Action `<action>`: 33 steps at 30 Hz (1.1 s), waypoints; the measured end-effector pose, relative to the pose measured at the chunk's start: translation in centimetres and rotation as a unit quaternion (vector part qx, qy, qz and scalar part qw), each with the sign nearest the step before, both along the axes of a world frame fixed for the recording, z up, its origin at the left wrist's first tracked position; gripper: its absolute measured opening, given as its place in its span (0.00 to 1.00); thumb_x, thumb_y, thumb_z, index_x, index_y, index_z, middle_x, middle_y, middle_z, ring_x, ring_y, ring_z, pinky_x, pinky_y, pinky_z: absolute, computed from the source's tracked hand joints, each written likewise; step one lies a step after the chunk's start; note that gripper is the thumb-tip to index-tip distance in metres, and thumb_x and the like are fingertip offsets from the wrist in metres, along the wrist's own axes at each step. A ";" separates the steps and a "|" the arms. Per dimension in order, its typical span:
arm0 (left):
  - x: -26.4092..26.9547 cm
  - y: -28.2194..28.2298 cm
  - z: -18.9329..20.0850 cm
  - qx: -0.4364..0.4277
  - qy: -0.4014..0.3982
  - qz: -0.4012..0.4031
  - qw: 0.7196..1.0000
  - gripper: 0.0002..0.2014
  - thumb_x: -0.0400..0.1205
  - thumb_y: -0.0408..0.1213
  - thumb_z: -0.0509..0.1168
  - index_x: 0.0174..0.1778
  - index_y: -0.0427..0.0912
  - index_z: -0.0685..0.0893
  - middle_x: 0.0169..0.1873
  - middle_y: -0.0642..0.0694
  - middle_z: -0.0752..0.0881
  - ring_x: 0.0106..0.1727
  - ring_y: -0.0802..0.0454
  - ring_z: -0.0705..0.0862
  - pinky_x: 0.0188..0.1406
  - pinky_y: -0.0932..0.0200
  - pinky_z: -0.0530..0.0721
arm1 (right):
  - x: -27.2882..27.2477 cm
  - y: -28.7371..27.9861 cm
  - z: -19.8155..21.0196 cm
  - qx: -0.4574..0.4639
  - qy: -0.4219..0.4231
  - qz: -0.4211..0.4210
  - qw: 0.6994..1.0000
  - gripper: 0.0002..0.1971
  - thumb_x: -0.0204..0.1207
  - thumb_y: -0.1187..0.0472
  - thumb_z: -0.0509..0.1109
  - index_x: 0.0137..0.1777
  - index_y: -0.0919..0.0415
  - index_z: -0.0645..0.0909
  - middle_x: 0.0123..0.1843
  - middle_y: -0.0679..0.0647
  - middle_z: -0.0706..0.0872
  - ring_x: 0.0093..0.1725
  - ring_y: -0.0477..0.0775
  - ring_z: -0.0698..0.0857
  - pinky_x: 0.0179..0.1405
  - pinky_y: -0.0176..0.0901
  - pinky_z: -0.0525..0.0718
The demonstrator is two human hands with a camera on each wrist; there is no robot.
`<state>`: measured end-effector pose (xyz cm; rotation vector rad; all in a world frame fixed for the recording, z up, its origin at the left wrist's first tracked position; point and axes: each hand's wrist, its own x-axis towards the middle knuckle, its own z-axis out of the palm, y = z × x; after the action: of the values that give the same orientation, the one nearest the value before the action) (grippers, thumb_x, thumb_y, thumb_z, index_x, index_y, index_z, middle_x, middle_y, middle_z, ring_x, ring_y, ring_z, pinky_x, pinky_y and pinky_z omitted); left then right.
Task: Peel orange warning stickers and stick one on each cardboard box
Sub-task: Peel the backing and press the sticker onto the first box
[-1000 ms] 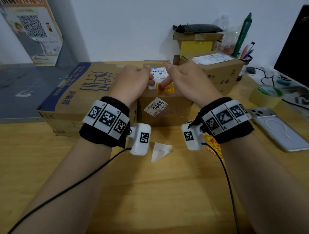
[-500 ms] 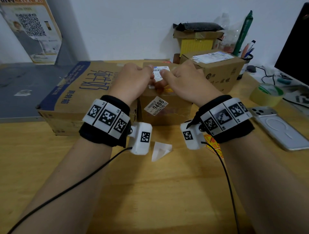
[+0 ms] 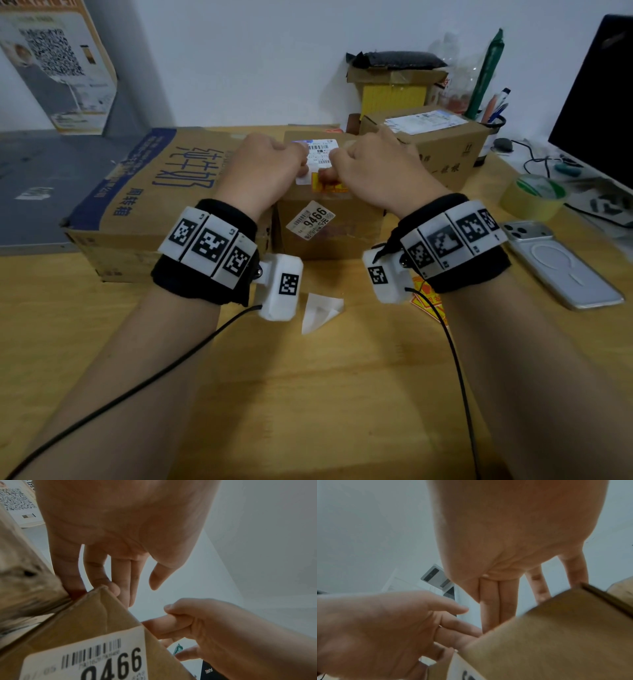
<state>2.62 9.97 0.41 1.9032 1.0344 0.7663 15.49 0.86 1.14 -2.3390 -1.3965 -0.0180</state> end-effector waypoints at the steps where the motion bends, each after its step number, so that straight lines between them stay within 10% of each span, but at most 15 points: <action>1: 0.0 0.0 0.0 0.002 0.002 0.000 1.000 0.18 0.73 0.55 0.66 0.37 0.45 0.94 0.39 0.49 0.96 0.49 0.47 0.93 0.62 0.40 0.87 | -0.1 -0.2 0.4 0.003 0.009 0.002 1.000 0.25 0.75 0.45 0.51 0.49 0.54 0.90 0.58 0.56 0.90 0.71 0.60 0.77 0.74 0.66 0.71; 4: 0.0 -0.1 0.1 0.012 0.013 -0.004 1.000 0.17 0.73 0.54 0.66 0.40 0.46 0.94 0.41 0.48 0.95 0.50 0.50 0.93 0.62 0.41 0.87 | -0.4 -0.9 1.2 0.005 0.013 -0.002 1.000 0.28 0.69 0.45 0.51 0.49 0.54 0.91 0.54 0.58 0.91 0.59 0.61 0.83 0.68 0.63 0.78; 10: -0.1 -0.4 0.2 0.039 0.024 -0.007 0.999 0.13 0.81 0.49 0.66 0.45 0.48 0.94 0.46 0.51 0.94 0.50 0.52 0.89 0.62 0.48 0.85 | -0.6 -1.0 0.9 -0.017 0.018 -0.029 0.999 0.18 0.82 0.46 0.55 0.42 0.58 0.77 0.60 0.63 0.86 0.69 0.66 0.78 0.68 0.64 0.76; 14: 0.0 -0.3 0.0 0.051 0.024 -0.007 0.998 0.12 0.83 0.46 0.66 0.48 0.47 0.94 0.48 0.53 0.93 0.43 0.58 0.85 0.47 0.59 0.83 | -0.8 -1.4 1.8 -0.005 0.050 -0.024 0.998 0.23 0.68 0.46 0.52 0.41 0.59 0.84 0.53 0.59 0.92 0.57 0.64 0.86 0.64 0.62 0.83; 23: -0.1 -0.3 0.0 0.064 0.030 -0.022 0.997 0.12 0.84 0.43 0.65 0.53 0.45 0.94 0.49 0.53 0.90 0.38 0.67 0.80 0.33 0.65 0.74 | -0.2 -1.4 1.9 -0.016 0.018 -0.049 0.998 0.15 0.79 0.50 0.60 0.36 0.58 0.75 0.37 0.53 0.78 0.50 0.66 0.81 0.51 0.54 0.82; 30: -0.1 -0.5 0.1 0.027 0.020 -0.009 0.999 0.17 0.81 0.53 0.62 0.46 0.48 0.93 0.45 0.54 0.94 0.52 0.54 0.89 0.61 0.49 0.85 | -0.2 -1.4 1.7 0.010 0.012 -0.017 1.000 0.22 0.73 0.47 0.55 0.44 0.59 0.87 0.45 0.56 0.90 0.46 0.62 0.85 0.53 0.57 0.88; 33: -0.1 -0.5 0.2 0.025 0.007 -0.015 1.000 0.18 0.81 0.53 0.62 0.42 0.46 0.93 0.45 0.52 0.95 0.51 0.52 0.90 0.60 0.49 0.86 | -0.5 -1.3 1.6 0.081 0.002 0.009 0.997 0.24 0.79 0.47 0.55 0.41 0.59 0.90 0.33 0.55 0.90 0.36 0.57 0.87 0.47 0.53 0.89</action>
<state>2.55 9.45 0.57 1.9641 1.0016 0.7694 14.97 -0.39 2.76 -2.1920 -1.3601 -0.1161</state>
